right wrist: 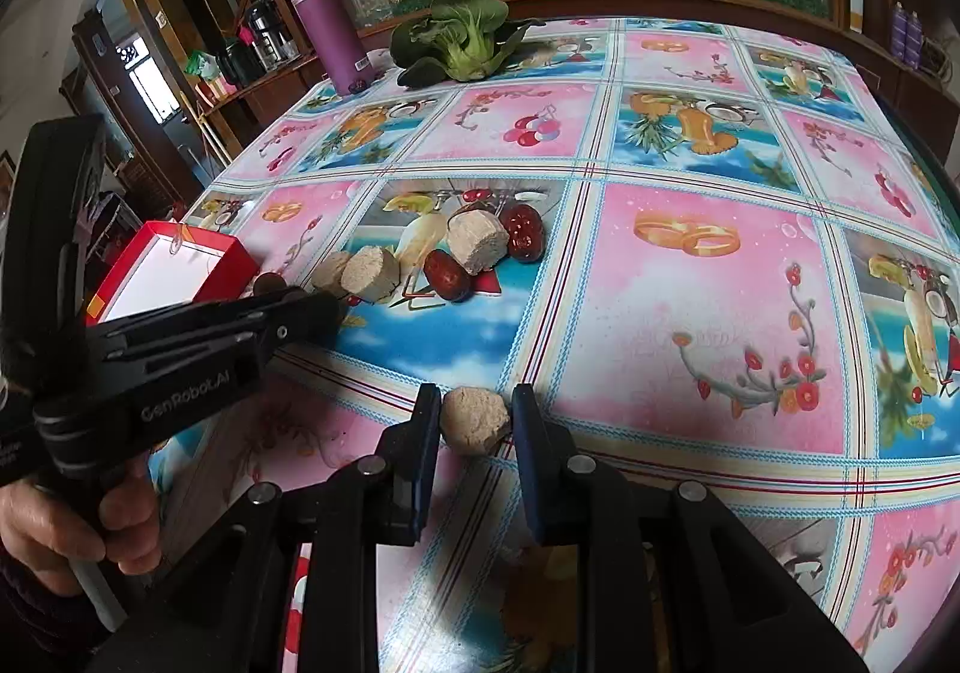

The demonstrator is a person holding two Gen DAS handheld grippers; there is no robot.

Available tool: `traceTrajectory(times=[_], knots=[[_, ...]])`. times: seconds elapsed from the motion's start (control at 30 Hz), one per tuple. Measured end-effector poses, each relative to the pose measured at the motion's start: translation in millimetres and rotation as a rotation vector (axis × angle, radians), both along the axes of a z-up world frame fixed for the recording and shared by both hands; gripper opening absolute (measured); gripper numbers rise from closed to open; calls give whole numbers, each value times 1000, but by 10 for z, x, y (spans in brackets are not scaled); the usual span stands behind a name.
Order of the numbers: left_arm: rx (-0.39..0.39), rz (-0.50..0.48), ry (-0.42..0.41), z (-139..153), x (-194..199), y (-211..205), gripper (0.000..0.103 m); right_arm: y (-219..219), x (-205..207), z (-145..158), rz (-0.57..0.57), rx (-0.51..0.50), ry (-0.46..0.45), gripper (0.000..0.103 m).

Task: Organize fruits
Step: 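Grasp a beige round cake with the right gripper while the left gripper grasps a brown fruit, then carry both items over the white tray and open both grippers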

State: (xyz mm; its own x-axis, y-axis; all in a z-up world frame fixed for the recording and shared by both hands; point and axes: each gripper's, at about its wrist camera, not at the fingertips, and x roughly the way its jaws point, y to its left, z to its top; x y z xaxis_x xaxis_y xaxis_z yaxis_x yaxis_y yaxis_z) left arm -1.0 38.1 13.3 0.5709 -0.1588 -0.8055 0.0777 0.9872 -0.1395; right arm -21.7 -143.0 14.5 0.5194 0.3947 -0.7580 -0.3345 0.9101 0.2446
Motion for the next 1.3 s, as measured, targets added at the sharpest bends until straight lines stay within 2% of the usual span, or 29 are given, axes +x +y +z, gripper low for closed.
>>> traceTrajectory(times=[0.1, 0.27, 0.37, 0.47, 0.57, 0.67, 0.8, 0.97, 1.13, 1.3], knots=[[-21, -3, -12, 67, -103, -1, 23, 3, -23, 24, 0, 5, -22, 22], [-44, 4, -81, 371, -464, 103, 23, 45, -116, 122, 33, 55, -84, 22], [-8, 35, -131, 571, -717, 274, 23, 161, -175, 186, 55, 66, -110, 22], [51, 87, -166, 716, -932, 546, 23, 359, -268, 286, 95, 126, -112, 22], [90, 166, -178, 784, -1101, 920, 23, 770, -397, 411, 165, 124, -138, 22], [126, 246, -175, 757, -1230, 1270, 23, 1217, -505, 509, 247, 103, -156, 22], [115, 349, -136, 612, -1359, 1716, 23, 1733, -613, 584, 332, 82, -172, 22], [117, 394, -87, 421, -1430, 2001, 24, 2308, -603, 458, 388, 22, -132, 22], [163, 429, -69, 341, -1457, 2130, 24, 2618, -551, 332, 403, -21, -86, 23], [167, 436, -42, 276, -1457, 2196, 24, 2712, -576, 279, 405, -48, -39, 23]])
